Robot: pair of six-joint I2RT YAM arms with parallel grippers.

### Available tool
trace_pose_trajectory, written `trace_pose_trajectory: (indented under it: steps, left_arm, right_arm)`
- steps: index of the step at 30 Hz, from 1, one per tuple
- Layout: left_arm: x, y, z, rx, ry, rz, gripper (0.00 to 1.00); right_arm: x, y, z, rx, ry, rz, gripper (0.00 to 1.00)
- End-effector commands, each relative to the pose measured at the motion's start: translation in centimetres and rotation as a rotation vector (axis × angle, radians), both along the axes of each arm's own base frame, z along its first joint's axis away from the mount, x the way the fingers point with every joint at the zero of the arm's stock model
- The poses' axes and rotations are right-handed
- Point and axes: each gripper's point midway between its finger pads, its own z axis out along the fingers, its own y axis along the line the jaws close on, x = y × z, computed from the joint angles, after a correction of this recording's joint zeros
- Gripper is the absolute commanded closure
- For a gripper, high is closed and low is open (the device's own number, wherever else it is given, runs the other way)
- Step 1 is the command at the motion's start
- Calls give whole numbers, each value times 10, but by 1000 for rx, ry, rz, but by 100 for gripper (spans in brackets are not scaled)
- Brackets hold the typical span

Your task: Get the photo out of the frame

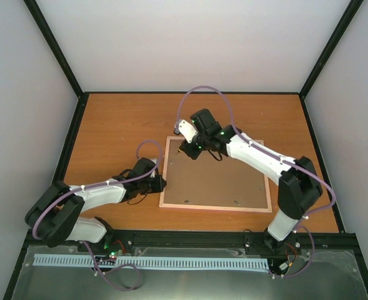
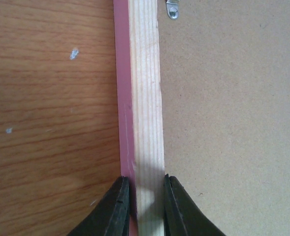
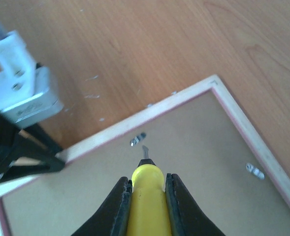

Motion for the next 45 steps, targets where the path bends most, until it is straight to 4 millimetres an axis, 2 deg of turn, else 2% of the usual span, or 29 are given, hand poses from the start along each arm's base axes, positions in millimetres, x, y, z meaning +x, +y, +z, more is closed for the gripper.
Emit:
trace_pose_trajectory:
  steps: [1,4,7,8,11,15,17,21,22,25,27,30,35,41,45]
  left_arm:
    - [-10,9,-1,36,31,7,98]
    - [-6,8,9,33,-7,-9,91]
    - [-1,0,28,19,-76,-73,70]
    - [2,-2,35,20,-100,-91,63]
    - [10,-12,65,9,-200,-167,50]
    - [15,-33,119,-80,-393,-290,48]
    - [7,-46,153,-176,-512,-363,47]
    - [-19,-62,211,-301,-691,-541,51]
    - [-25,-65,222,-314,-709,-586,51]
    - [-40,-70,247,-342,-742,-692,50]
    - [-52,-74,254,-373,-749,-768,50]
    - [-57,-75,253,-370,-742,-803,50]
    - [-79,-78,251,-450,-698,-905,48]
    - [-84,-86,224,-429,-589,-932,46]
    - [-92,-100,211,-402,-568,-977,45]
  right_arm:
    - [-23,-17,31,37,-42,74,97]
    - [-42,-30,37,45,-48,110,97]
    - [-68,-45,39,85,-67,176,97]
    - [-77,-52,33,82,-72,193,97]
    - [-97,-65,32,81,-110,252,97]
    - [-127,-75,27,77,-62,344,97]
    - [-138,-79,25,86,-33,369,97]
    - [-170,-80,45,170,87,475,97]
    - [-179,-79,54,204,116,512,97]
    - [-189,-78,68,250,151,559,97]
    - [-193,-76,72,299,182,579,97]
    - [-192,-70,72,403,247,592,97]
    - [-175,-74,48,435,341,561,97]
    - [-173,-74,43,444,364,550,97]
    - [-173,-75,43,445,347,545,97]
